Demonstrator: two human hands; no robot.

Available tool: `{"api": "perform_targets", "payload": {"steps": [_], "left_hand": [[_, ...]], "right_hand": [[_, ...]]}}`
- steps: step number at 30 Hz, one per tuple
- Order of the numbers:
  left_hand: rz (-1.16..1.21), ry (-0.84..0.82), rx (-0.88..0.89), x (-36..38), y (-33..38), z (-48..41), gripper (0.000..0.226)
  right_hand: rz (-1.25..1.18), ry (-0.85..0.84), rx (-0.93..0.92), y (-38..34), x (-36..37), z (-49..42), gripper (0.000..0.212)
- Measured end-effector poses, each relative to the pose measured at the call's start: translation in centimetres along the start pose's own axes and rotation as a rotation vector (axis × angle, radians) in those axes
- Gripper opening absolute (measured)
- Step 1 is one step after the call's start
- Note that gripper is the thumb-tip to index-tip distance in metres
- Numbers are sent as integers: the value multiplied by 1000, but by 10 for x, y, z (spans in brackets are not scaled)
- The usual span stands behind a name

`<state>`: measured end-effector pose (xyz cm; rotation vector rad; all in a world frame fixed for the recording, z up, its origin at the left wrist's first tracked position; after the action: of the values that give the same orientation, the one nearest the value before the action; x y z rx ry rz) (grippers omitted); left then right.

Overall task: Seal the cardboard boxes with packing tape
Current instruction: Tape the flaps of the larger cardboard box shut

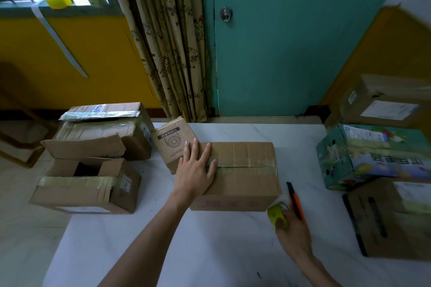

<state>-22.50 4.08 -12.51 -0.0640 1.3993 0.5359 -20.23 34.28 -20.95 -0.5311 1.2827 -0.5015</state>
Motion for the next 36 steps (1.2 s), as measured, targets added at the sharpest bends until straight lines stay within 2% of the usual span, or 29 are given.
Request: {"api": "perform_targets", "payload": {"steps": [2, 5, 9, 12, 14, 16, 17, 19, 21, 23, 27, 29, 36], "left_hand": [[-7, -8, -3, 0, 0, 0, 64], [-4, -16, -5, -1, 0, 0, 64], [17, -21, 0, -1, -1, -2, 65], [-33, -45, -16, -4, 0, -3, 64], [-117, -29, -36, -13, 8, -2, 58], [-184, 21, 7, -24, 26, 3, 47], [-127, 39, 70, -28, 38, 7, 41], [281, 2, 199, -40, 68, 22, 37], [738, -230, 191, -46, 100, 42, 42], [972, -451, 150, -47, 124, 55, 52], [1238, -686, -17, -44, 132, 52, 70], [1287, -658, -41, -47, 124, 49, 72], [1385, -545, -71, -52, 102, 44, 52]], "right_hand": [[-87, 47, 41, -2, -5, -3, 15], [-282, 149, 150, 0, -14, -11, 29], [-540, 399, 227, -5, -46, -17, 39], [-763, 546, 258, -11, -72, -23, 37], [-881, 575, 258, -22, -94, -25, 32], [-936, 556, 173, -40, -117, -24, 26], [-924, 535, 99, -51, -127, -24, 17], [-882, 484, -51, -76, -139, -22, 14], [-912, 458, -169, -100, -144, -19, 26], [-839, 436, -266, -118, -143, -18, 45], [-748, 407, -448, -151, -137, -18, 45], [-745, 412, -484, -161, -135, -19, 47], [-694, 397, -510, -169, -116, -31, 53]]}}
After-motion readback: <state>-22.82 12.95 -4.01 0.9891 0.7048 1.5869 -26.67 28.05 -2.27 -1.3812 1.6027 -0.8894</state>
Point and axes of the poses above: each hand's wrist, its own z-axis away from the middle knuckle, its own x-axis out of the palm, y = z × x, the point moved 3 cm from there along -z, towards the middle knuckle, and after that the axes turned 7 degrees about -x, right-handed, at the moved point
